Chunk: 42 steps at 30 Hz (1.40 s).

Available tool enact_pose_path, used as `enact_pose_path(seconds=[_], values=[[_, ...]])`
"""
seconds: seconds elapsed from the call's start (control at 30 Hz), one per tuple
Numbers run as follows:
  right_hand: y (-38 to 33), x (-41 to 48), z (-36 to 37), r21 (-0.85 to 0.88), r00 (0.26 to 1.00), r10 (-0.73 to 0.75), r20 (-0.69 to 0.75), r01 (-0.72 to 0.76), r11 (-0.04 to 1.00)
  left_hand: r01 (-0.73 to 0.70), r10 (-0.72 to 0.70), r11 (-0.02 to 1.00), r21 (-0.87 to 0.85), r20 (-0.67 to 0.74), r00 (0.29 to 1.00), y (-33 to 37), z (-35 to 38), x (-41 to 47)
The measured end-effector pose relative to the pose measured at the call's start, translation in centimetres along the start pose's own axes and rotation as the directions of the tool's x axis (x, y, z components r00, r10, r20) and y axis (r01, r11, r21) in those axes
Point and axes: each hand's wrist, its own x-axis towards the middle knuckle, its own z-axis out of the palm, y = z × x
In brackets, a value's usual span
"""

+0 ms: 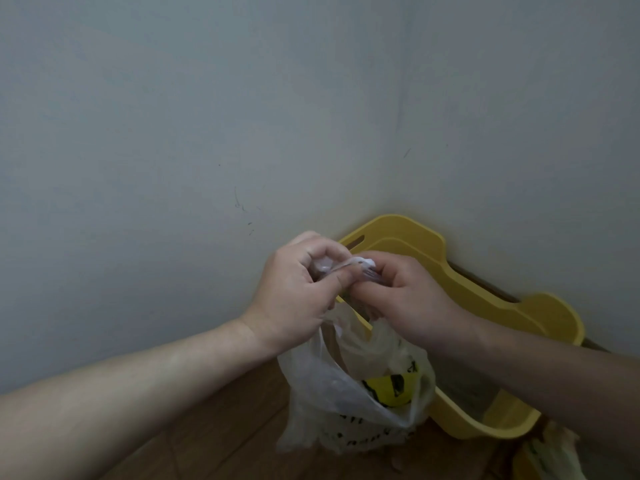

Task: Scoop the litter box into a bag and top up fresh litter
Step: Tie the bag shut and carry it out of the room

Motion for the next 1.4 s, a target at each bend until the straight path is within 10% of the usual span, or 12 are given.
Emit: enact_pose_path(seconds=[0.37, 0.87, 1.17, 1.4], values=[[0.1, 0.0, -0.4, 0.021, 0.983, 0.014, -0.183, -0.010, 1.000, 0.110, -0.105, 0.983, -0.149, 0.041, 0.994, -0.4, -0.2, -0.5], [0.0, 1.1, 0.1, 0.085, 0.931, 0.312, -0.187, -0.302, 0.950, -0.356, 0.305, 0.876, 0.325, 0.197, 0.932, -0.4, -0.9, -0.7], [0.7, 0.6, 0.2, 0.130, 0.968, 0.211, -0.139, -0.193, 0.973, -0.029, 0.019, 0.947, 0.320, 0.035, 0.999, -0.4, -1.2, -0.3], [1.1, 0.1, 0.1, -0.185, 0.985, 0.033, -0.169, -0.065, 0.981, 0.191, -0.208, 0.966, 0.177, 0.087, 0.974, -1.1, -1.6, 0.2]])
